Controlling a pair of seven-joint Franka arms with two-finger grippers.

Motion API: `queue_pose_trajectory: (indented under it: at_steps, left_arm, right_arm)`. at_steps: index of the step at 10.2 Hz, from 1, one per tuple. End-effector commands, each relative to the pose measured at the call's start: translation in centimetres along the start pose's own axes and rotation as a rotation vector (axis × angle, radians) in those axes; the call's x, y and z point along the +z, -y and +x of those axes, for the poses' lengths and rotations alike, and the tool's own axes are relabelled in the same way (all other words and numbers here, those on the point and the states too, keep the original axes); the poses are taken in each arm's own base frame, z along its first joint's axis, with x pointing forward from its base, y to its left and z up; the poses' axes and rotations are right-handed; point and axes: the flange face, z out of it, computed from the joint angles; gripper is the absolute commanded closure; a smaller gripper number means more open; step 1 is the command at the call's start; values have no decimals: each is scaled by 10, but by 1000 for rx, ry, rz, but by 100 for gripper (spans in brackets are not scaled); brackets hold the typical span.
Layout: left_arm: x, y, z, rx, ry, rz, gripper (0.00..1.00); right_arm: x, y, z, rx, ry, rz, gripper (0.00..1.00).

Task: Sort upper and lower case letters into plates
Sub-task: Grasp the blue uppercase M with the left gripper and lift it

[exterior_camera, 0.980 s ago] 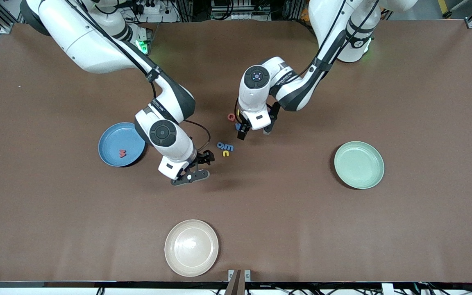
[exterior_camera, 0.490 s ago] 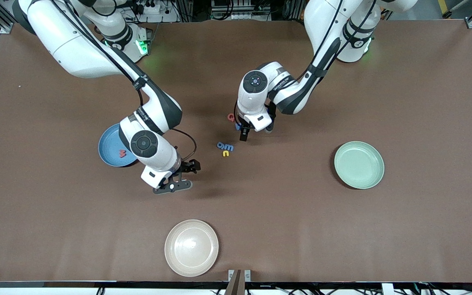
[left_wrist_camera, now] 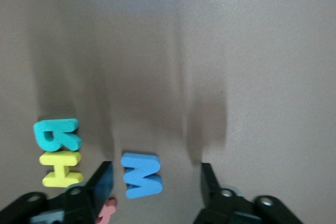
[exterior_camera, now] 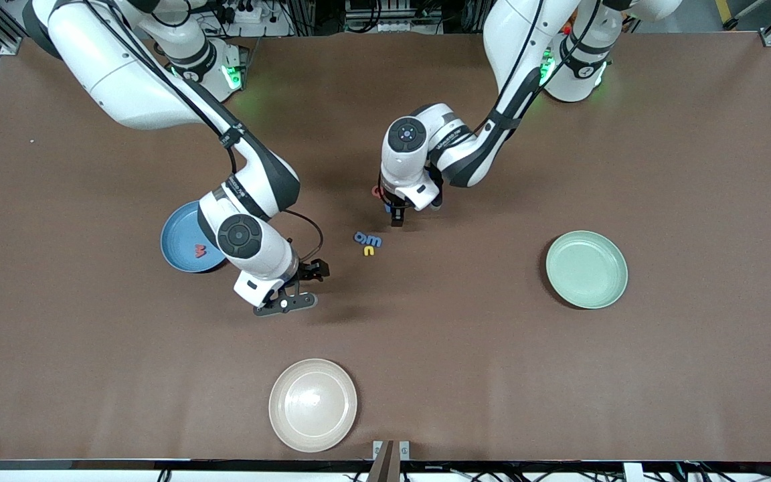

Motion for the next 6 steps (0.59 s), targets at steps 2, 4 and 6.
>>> queue_pose_trajectory:
  at_steps: [2, 4, 6]
  left_arm:
    - [10, -5, -10, -19, -1, -15, 32]
    - [11, -1, -13, -14, -1, -14, 31]
    - [11, -1, -13, -14, -1, -14, 31]
  right_arm:
    - [3, 1, 1, -11, 3, -8, 0]
    - [3, 0, 2, -11, 3, -8, 0]
    - [4, 1, 1, -13, 4, -8, 0]
